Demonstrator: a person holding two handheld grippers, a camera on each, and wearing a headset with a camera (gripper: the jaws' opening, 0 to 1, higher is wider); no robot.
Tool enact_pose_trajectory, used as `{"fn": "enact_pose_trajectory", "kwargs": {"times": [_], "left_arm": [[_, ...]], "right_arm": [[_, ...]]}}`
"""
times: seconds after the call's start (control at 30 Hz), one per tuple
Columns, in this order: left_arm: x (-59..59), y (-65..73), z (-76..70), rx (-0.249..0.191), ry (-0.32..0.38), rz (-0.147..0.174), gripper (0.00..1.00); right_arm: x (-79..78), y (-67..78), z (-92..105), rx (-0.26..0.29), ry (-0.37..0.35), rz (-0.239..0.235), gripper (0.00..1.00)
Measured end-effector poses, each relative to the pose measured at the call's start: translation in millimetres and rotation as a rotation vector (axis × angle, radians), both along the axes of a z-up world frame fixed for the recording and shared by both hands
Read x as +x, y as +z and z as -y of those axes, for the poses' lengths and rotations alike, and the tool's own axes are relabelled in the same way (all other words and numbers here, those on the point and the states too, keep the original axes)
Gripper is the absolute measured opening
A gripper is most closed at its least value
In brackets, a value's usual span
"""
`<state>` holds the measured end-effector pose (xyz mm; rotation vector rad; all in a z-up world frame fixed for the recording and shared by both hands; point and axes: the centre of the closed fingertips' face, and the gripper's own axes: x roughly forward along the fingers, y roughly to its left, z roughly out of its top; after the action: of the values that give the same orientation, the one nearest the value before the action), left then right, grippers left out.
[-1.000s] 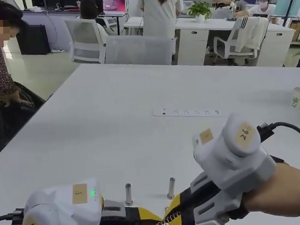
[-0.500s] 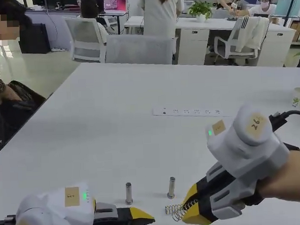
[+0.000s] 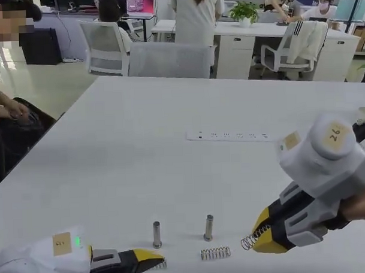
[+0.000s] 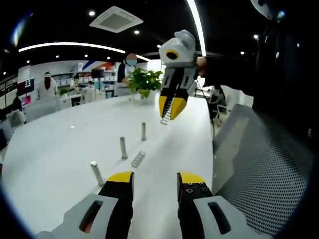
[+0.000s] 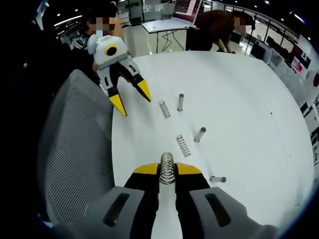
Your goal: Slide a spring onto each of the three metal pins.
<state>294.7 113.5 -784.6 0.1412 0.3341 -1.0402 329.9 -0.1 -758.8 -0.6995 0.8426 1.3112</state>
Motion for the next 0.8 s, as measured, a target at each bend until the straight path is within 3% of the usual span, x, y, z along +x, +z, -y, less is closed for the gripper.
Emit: {"fn": "enact_pose_trajectory", "kwargs": {"times": [0.4, 0.8], "left_arm": [[2.5, -2.1, -23.6, -0.020, 0.094, -0.013, 0.35], [1.9, -3.8, -33.9, -0.022, 0.132, -0.015, 0.39]], "right_arm": [[20.6, 4.8, 24.7, -0.079, -0.019, 0.022, 0.08], [45.0, 5.6, 45.7, -0.174, -0.044, 0.041, 0.08]]}}
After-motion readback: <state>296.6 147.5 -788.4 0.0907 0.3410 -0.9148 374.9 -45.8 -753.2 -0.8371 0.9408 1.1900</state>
